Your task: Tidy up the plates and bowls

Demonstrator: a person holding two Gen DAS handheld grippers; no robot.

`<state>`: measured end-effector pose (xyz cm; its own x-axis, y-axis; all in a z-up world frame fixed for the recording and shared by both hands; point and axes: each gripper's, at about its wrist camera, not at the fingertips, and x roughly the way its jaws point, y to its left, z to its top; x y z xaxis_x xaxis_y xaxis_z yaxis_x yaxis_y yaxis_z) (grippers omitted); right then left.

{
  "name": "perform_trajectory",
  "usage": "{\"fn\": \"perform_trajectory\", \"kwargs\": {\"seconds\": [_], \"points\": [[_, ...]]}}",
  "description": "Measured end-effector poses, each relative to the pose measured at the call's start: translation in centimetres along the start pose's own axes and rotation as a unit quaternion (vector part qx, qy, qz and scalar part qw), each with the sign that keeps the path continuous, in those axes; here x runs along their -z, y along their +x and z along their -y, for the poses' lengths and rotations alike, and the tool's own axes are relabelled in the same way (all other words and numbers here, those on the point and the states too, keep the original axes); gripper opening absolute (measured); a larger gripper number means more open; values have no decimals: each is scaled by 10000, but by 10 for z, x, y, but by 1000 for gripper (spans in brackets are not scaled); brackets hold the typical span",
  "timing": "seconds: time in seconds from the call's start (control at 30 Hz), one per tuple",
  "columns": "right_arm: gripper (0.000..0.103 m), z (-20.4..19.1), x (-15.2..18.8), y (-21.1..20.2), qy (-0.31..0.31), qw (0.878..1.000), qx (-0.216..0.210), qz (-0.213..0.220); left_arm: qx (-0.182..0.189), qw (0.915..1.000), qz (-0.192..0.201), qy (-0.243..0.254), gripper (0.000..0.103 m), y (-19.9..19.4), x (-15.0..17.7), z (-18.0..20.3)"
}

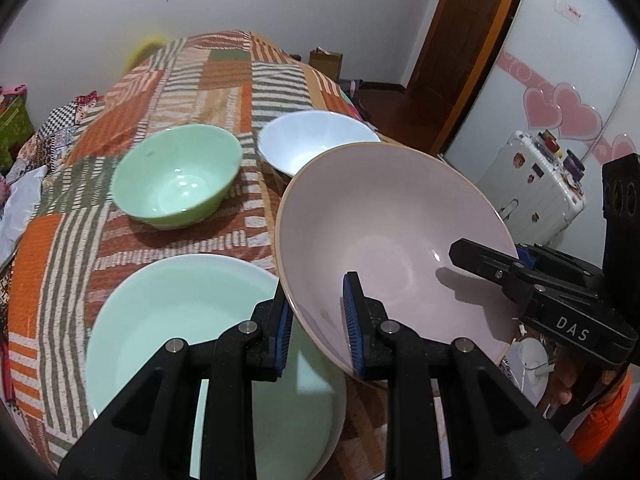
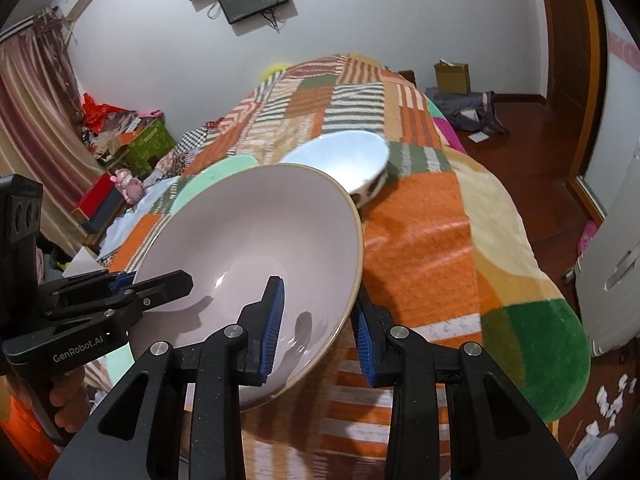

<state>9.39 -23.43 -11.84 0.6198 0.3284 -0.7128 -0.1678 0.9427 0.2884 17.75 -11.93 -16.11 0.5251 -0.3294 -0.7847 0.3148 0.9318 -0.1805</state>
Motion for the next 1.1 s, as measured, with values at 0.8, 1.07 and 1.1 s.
{"fn": "perform_trajectory", "kwargs": {"seconds": [0.8,1.07,1.1], "points": [[30,-122,-1,31,-924,9932,-709,-89,-632,9923,588,-883,24,-93,44,-104],[30,-165,5,45,-1233,9878,-923,-228,-852,9861,699,-1245,24,-116,67,-144],[30,-171,5,48,-1280,9868,-955,-250,-880,9852,712,-1287,24,-119,70,-149]]}}
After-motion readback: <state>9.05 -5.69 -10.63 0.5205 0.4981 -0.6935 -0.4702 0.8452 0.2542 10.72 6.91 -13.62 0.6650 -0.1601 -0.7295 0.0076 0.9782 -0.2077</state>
